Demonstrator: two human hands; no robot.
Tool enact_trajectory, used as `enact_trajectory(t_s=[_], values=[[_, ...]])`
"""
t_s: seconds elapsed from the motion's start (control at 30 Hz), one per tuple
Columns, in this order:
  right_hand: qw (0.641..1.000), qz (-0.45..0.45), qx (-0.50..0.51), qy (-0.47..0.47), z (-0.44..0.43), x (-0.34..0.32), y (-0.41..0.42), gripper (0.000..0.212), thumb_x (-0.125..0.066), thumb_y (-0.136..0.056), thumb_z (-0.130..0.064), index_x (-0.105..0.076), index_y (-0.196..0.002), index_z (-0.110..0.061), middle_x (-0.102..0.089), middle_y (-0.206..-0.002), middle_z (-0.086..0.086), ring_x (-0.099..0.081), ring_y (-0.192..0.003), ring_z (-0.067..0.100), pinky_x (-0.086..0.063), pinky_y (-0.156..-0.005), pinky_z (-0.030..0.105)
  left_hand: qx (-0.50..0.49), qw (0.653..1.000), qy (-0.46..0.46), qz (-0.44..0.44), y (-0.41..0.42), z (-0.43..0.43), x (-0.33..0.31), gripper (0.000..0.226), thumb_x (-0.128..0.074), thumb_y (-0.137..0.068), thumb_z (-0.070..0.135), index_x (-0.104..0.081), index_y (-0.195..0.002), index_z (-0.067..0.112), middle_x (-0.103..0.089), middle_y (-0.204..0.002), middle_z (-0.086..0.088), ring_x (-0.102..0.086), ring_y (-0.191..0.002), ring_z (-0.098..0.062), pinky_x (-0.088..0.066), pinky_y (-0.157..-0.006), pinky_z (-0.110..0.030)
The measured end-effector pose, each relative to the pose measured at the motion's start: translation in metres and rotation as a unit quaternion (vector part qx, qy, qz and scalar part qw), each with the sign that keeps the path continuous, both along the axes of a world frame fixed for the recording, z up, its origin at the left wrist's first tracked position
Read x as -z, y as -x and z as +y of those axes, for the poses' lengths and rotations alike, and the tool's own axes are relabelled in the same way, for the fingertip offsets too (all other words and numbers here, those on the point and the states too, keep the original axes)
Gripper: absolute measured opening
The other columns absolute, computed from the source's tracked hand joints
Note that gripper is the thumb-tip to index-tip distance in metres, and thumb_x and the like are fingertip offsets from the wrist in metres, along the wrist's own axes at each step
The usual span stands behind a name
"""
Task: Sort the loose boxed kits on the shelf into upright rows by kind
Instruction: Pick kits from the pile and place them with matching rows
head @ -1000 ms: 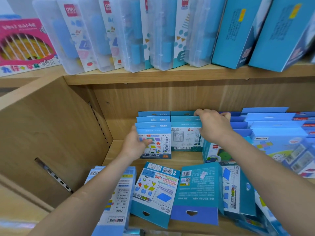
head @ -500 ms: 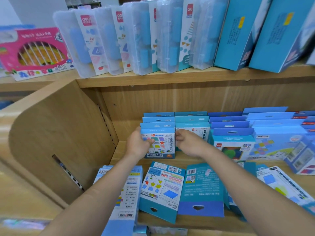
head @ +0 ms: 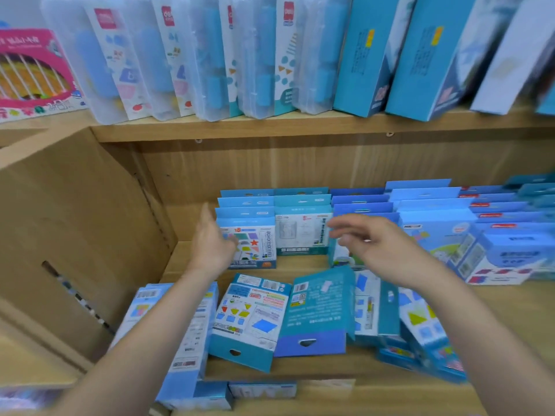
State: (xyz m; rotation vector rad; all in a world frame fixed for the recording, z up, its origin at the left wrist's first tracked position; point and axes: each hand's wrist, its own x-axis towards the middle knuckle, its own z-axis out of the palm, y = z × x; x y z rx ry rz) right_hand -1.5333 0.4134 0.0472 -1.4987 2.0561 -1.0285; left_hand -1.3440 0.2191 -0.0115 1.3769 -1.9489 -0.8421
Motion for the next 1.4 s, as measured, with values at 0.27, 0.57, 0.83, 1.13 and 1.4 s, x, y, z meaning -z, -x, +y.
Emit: enact_trajectory(t_s=[0.27, 0.57, 0.83, 1.13, 1.4], values=[[0.985, -0.086, 0.127, 0.075, 0.125, 0.031, 0.083, 0.034, -0.054, -0.092, -0.005, -0.064, -0.092, -0.038, -0.072, -0.096, -0.012, -0.064, -0.097, 0.003, -0.048, -0.089, 0.023, 0.238, 0.929, 0.284, 0.022, 0.039, 0.157, -0.011, 0.030, -0.053, -0.086, 0.020, -0.064, -0.113, 0.020, -0.057, -0.129, 0.004, -0.049, -0.119, -0.007, -0.037, -0.102, -0.020], [0.965, -0.224, 0.128, -0.037, 0.167, 0.102, 0.112, 0.042, -0.059, -0.091, -0.019, -0.044, -0.130, -0.021, -0.066, -0.093, -0.002, -0.064, -0.073, -0.002, -0.047, -0.060, 0.010, 0.313, 0.836, 0.417, -0.171, 0.111, 0.270, 0.058, 0.029, -0.066, -0.073, 0.035, -0.065, -0.098, 0.021, -0.068, -0.106, 0.003, -0.064, -0.099, -0.016, -0.038, -0.102, -0.043], [0.923, -0.331, 0.197, -0.012, 0.172, 0.115, 0.133, 0.029, -0.062, -0.090, -0.026, -0.061, -0.118, -0.019, -0.072, -0.090, -0.003, -0.068, -0.074, 0.007, -0.049, -0.053, 0.022, 0.268, 0.839, 0.402, -0.250, 0.119, 0.272, 0.064, 0.058, -0.081, -0.064, 0.035, -0.063, -0.115, 0.015, -0.066, -0.116, -0.001, -0.061, -0.109, -0.019, -0.030, -0.107, -0.039], [0.926, -0.298, 0.173, 0.155, 0.239, 0.099, 0.172, 0.060, -0.078, -0.060, -0.059, -0.065, -0.108, -0.025, -0.074, -0.084, -0.013, -0.068, -0.074, 0.002, -0.054, -0.068, 0.014, 0.259, 0.825, 0.382, -0.325, 0.137, 0.293, 0.096, 0.065, -0.085, -0.057, 0.024, -0.060, -0.117, 0.017, -0.063, -0.123, -0.006, -0.057, -0.117, -0.023, -0.023, -0.109, -0.050], [0.818, -0.533, 0.118, 0.182, 0.257, 0.109, 0.167, 0.046, -0.058, -0.078, -0.023, -0.058, -0.120, -0.003, -0.069, -0.111, 0.014, -0.067, -0.100, 0.026, -0.055, -0.084, 0.041, 0.270, 0.805, 0.474, -0.232, 0.171, 0.314, 0.111, 0.044, -0.073, -0.071, 0.020, -0.064, -0.114, 0.014, -0.069, -0.114, -0.006, -0.064, -0.107, -0.019, -0.030, -0.110, -0.049]])
